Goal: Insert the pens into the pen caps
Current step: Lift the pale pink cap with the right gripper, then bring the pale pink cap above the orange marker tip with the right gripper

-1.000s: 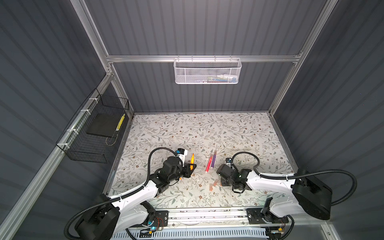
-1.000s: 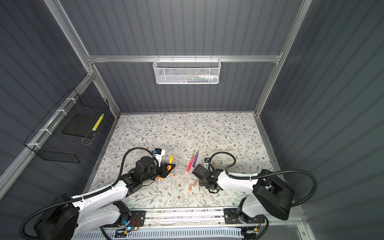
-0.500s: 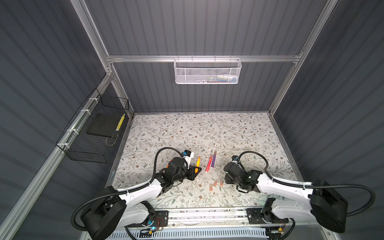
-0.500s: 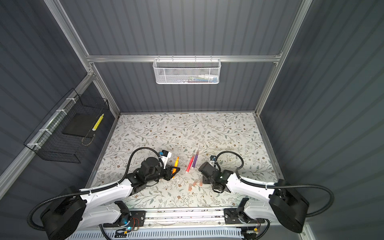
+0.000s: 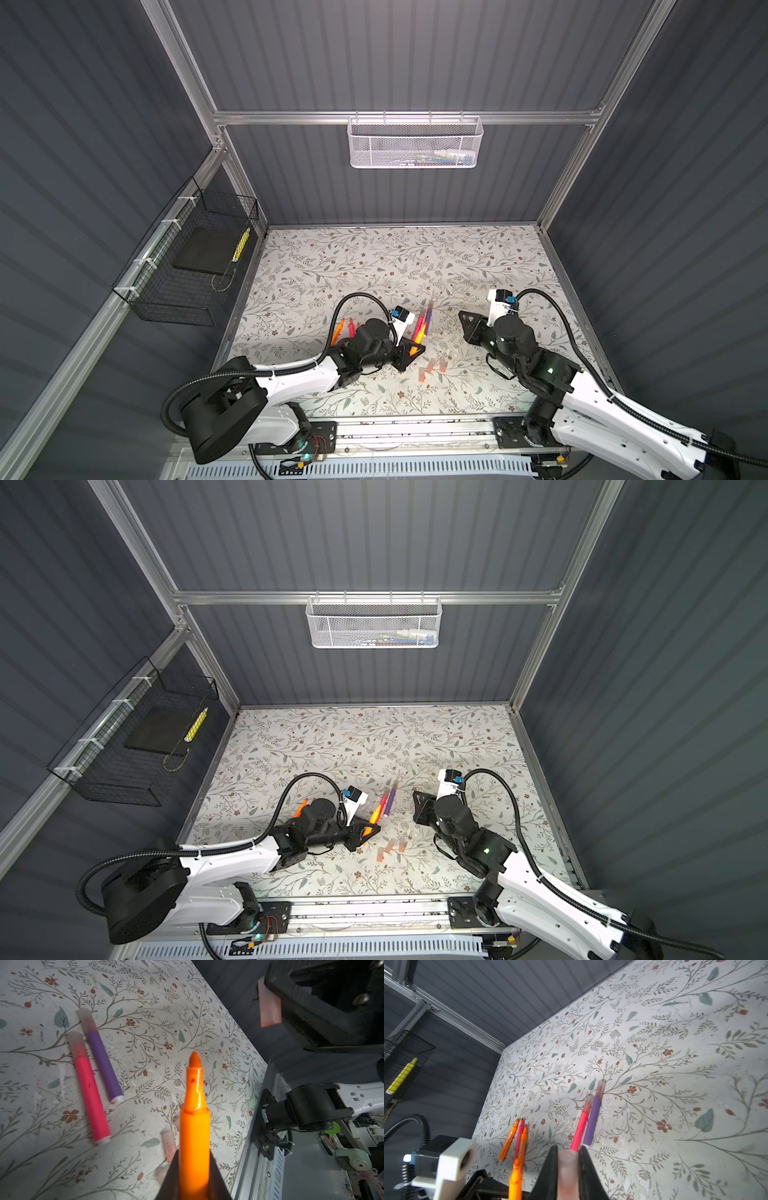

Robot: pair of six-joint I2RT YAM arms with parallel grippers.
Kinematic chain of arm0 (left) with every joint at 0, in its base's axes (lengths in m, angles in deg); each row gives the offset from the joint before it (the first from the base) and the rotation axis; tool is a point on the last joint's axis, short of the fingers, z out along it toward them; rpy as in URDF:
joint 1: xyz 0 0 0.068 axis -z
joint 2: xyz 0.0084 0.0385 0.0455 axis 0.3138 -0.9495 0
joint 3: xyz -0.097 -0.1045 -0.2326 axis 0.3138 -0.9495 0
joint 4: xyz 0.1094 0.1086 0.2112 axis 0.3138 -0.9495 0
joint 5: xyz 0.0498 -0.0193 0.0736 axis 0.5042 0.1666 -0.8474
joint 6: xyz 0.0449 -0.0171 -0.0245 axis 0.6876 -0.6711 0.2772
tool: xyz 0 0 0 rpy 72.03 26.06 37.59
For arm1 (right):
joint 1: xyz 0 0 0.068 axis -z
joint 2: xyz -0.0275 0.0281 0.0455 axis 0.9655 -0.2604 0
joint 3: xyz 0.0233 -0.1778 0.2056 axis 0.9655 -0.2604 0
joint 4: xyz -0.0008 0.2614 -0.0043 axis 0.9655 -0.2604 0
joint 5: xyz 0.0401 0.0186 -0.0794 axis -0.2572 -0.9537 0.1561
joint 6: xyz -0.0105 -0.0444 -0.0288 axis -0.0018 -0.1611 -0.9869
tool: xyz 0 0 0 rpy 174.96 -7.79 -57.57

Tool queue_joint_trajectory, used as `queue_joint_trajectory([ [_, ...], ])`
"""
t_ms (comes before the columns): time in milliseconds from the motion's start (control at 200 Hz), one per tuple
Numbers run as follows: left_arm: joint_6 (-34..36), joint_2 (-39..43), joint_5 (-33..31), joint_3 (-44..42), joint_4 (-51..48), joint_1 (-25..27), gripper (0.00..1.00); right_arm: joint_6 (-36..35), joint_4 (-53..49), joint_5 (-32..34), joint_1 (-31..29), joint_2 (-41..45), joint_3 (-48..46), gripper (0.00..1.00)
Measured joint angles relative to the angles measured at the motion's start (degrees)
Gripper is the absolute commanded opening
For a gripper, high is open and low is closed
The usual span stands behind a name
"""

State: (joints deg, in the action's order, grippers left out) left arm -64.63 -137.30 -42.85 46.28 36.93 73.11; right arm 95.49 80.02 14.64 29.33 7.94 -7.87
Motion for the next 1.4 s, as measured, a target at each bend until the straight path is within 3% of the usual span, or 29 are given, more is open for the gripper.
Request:
queue_joint_trajectory([
  [600, -0.02, -1.22, 4.57, 0.00, 4.17, 0.00, 0.00, 0.35, 17.40, -10.25, 0.63, -19.06, 4.46, 0.00],
  [1401, -0.04, 1.79, 1.68, -0.55, 4.66, 0.00, 0.00, 4.92, 23.52, -12.70, -0.28, -15.78, 0.02, 0.00],
])
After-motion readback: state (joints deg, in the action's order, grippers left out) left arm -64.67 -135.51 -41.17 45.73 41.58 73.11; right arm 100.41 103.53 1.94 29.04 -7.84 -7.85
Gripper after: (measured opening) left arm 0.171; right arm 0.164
